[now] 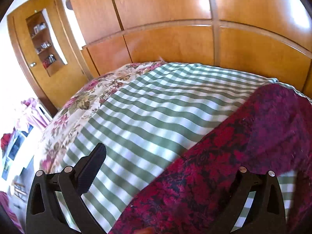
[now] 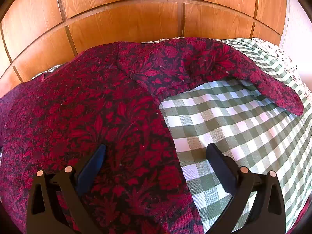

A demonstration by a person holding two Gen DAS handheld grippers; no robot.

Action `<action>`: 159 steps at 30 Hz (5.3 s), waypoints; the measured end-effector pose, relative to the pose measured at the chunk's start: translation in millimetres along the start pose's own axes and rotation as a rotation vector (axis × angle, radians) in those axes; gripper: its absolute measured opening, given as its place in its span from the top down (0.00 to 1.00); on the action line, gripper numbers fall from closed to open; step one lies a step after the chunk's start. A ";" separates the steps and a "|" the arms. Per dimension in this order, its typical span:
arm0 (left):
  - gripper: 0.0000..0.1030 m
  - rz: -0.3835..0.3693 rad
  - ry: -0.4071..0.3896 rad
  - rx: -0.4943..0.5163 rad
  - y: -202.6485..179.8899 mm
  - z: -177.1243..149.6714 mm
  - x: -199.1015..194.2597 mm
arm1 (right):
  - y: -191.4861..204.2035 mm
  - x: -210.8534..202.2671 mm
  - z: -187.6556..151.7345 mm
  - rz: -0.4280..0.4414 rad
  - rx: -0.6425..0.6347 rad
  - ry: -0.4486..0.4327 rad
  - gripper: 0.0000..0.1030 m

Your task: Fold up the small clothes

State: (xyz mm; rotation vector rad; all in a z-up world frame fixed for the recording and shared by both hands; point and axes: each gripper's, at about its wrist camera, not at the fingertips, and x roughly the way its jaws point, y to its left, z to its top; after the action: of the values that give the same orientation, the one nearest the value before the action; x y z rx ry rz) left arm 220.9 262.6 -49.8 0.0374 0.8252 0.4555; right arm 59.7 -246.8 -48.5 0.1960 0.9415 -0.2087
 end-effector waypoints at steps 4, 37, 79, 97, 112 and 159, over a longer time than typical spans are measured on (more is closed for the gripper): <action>0.03 -0.178 0.100 -0.043 27.5 12.8 20.1 | -0.8 -1.0 -0.4 0.000 -0.001 0.000 0.02; 0.25 -0.632 0.190 -0.737 179.1 -58.1 30.7 | -4.6 1.7 -0.4 0.001 0.000 -0.001 0.02; 0.89 -0.713 -0.102 -0.185 -161.5 -31.3 -107.1 | -7.0 6.9 2.6 0.008 0.012 0.013 0.02; 0.12 -0.670 -0.186 0.043 -229.1 -79.6 -147.2 | -8.3 -15.2 -0.6 0.010 0.016 -0.151 0.02; 0.10 -0.566 0.052 -0.295 -175.4 -95.8 -89.4 | 110.3 2.9 44.7 0.514 -0.025 0.025 0.22; 0.20 -0.351 0.091 -0.312 -163.2 -53.5 -39.3 | 31.7 39.9 35.6 0.409 0.226 -0.102 0.94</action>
State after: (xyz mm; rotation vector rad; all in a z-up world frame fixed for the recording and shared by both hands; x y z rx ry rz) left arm 221.0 91.8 -92.5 -0.4135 0.8217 0.2503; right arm 118.5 -229.1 -58.3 0.5747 0.7571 0.0541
